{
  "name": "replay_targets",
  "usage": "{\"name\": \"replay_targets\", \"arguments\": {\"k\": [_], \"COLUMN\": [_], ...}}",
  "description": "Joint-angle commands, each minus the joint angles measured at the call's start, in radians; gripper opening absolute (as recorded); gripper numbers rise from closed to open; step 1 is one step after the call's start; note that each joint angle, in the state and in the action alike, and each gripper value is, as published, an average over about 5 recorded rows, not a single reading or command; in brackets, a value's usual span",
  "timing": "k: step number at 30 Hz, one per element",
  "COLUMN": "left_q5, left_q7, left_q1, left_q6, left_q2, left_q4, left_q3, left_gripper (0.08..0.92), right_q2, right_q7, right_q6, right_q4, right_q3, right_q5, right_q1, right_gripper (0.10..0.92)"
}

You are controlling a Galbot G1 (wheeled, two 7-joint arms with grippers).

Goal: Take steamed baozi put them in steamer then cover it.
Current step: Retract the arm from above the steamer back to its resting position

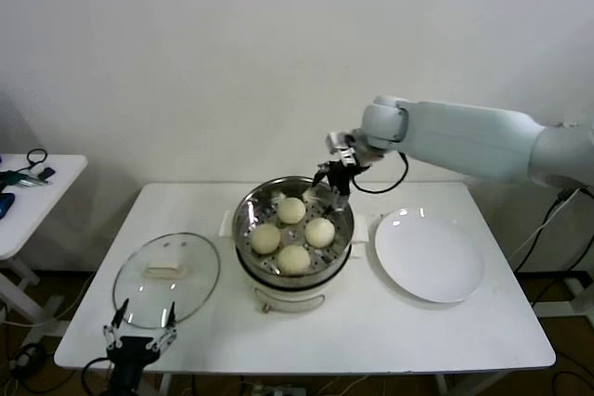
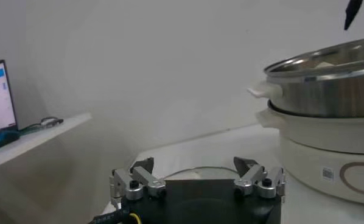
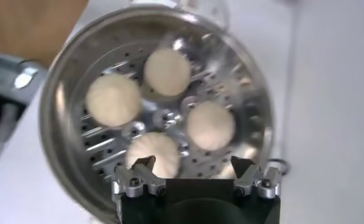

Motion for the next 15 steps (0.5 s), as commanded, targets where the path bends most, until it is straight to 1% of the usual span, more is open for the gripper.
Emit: {"name": "replay_targets", "arguments": {"k": [1,5,8,15], "left_q5": [0.003,0.011,0.016,0.023], "left_q7": [0.0,0.001,0.001,0.001], "left_q1": [0.004,0.001,-0.004,-0.003], "left_q6": [0.0,0.005,0.008,0.011], "left_q2": [0.006,0.002,-0.003,-0.015], "left_q4": [-0.009,-0.019,-0.029,-0.046], "left_q3": [-0.009,-0.004,-0.005,-0.013], "left_gripper": [0.823,0.823,0.823,0.823], "right_q2": [-0.329,-0.411,-0.449,-0.472], "right_q7": [0.358,0.454,0.49,0.596], "right_q6": [0.192,0.21,0.212,0.192], "right_q4": [0.169,0.209,0.227,0.286], "right_q3": [0.258,0.452,0.61,1.001], "right_q5": [-0.01,-0.022,-0.031,-0.017], "right_q1": [-0.211,-0.39,-0.544,-0.887], "right_gripper": [0.823,0.823,0.823,0.823]}}
